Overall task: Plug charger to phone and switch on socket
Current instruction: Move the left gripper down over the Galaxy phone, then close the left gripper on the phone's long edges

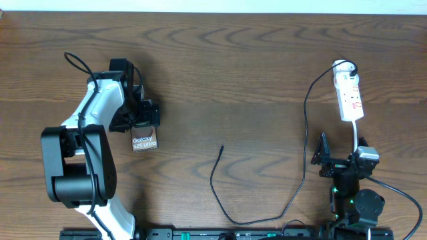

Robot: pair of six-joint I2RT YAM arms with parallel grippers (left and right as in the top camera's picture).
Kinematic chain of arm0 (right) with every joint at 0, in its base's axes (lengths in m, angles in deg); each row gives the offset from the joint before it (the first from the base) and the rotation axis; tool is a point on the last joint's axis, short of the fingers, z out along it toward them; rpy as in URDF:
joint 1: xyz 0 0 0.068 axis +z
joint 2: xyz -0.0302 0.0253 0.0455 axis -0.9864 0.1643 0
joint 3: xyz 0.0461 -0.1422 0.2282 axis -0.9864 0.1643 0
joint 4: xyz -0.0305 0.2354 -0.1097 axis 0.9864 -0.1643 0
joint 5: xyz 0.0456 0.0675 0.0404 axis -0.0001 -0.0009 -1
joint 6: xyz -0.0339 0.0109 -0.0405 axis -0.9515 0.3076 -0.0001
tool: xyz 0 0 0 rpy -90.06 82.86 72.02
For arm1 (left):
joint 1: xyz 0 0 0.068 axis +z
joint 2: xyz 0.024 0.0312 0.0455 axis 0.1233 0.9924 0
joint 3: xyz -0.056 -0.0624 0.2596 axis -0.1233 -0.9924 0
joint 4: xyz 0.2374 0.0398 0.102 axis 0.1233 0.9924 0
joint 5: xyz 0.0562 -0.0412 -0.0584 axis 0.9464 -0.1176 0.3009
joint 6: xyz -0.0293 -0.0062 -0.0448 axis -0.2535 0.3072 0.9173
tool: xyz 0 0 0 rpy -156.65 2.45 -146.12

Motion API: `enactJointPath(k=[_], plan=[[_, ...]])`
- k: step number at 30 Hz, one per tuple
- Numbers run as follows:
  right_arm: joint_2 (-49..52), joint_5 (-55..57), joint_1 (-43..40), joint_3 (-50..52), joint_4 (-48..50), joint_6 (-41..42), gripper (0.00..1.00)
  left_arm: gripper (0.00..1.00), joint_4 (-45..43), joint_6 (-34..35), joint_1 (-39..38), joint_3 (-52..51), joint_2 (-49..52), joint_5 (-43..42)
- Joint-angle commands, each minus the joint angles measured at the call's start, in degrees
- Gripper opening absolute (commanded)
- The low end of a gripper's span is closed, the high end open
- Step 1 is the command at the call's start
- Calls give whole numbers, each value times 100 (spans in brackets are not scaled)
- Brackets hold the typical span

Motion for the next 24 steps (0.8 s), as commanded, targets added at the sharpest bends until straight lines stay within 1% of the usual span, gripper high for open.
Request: enactJointPath(k=[1,5,22,24], plan=[[-37,17,50,9,-15,-76,99,99,-79,52,22,-107,11,87],[-37,17,50,9,-15,-76,99,100,-245,52,22,-155,11,-83],[-37,17,50,9,-15,-74,99,100,-601,55,22,-439,13,-83],[-37,17,50,9,-17,-76,99,100,-638,144,22,-439,13,-83]])
